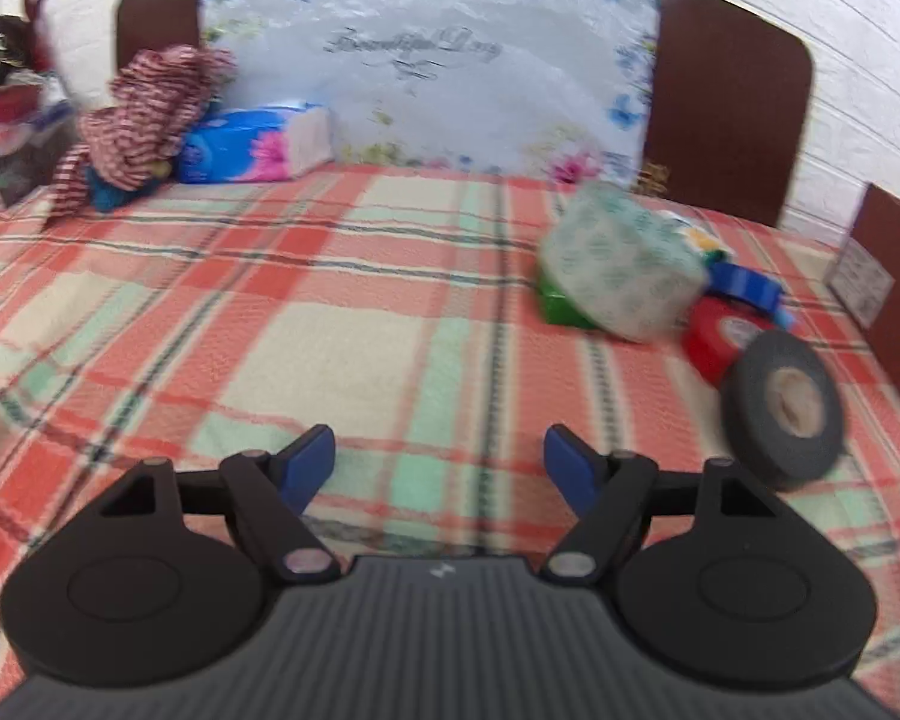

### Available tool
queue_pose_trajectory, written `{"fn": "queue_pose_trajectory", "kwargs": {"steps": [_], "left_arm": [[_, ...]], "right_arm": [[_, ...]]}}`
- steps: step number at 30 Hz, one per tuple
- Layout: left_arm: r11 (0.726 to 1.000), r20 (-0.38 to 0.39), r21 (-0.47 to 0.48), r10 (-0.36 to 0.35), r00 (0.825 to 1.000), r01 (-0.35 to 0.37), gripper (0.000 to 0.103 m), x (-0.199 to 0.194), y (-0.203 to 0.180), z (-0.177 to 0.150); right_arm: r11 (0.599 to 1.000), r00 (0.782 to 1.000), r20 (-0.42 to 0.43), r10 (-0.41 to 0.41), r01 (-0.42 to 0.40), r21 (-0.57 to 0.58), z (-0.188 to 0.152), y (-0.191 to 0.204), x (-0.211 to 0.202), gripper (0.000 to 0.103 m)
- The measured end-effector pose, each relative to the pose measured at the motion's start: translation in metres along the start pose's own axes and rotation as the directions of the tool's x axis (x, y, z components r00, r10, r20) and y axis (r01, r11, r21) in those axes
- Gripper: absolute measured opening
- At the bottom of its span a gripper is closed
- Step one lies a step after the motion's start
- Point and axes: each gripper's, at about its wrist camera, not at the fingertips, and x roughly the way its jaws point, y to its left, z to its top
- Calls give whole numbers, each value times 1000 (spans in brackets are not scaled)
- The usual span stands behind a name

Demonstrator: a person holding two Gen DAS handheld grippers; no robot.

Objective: Organize objects
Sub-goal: 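Close the right gripper on the black electrical tape roll, then carry the black tape over the brown box and open the right gripper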

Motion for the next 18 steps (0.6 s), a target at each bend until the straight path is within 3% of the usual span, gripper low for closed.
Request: {"fn": "queue_pose_trajectory", "kwargs": {"steps": [3,5,7,8,10,14,16,18], "left_arm": [[982,-18,-92,-168,986,165,74,-8,-20,23],[981,-34,-64,-186,982,184,67,-6,-45,37],[971,-113,-42,-238,965,235,55,6,-67,46],[969,-156,-22,-247,956,247,45,12,-77,47],[976,-236,65,-188,953,208,33,28,-98,43],[984,-245,8,-171,954,178,31,34,-99,38],[981,-228,-31,-193,954,191,30,15,-99,43],[969,-171,-32,-248,954,246,30,-13,-110,52]], "right_arm": [[1000,999,29,15,-15,6,9,-2,1,64],[998,997,58,55,-53,-29,22,6,11,68],[992,992,88,90,-82,-94,35,20,25,80],[988,991,92,101,-89,-128,42,27,36,81],[981,992,76,99,-85,-172,56,37,61,79],[970,989,24,144,-136,-202,67,48,90,73],[970,988,83,133,-112,-217,63,48,71,73],[969,975,204,87,-35,-245,55,47,39,73]]}}
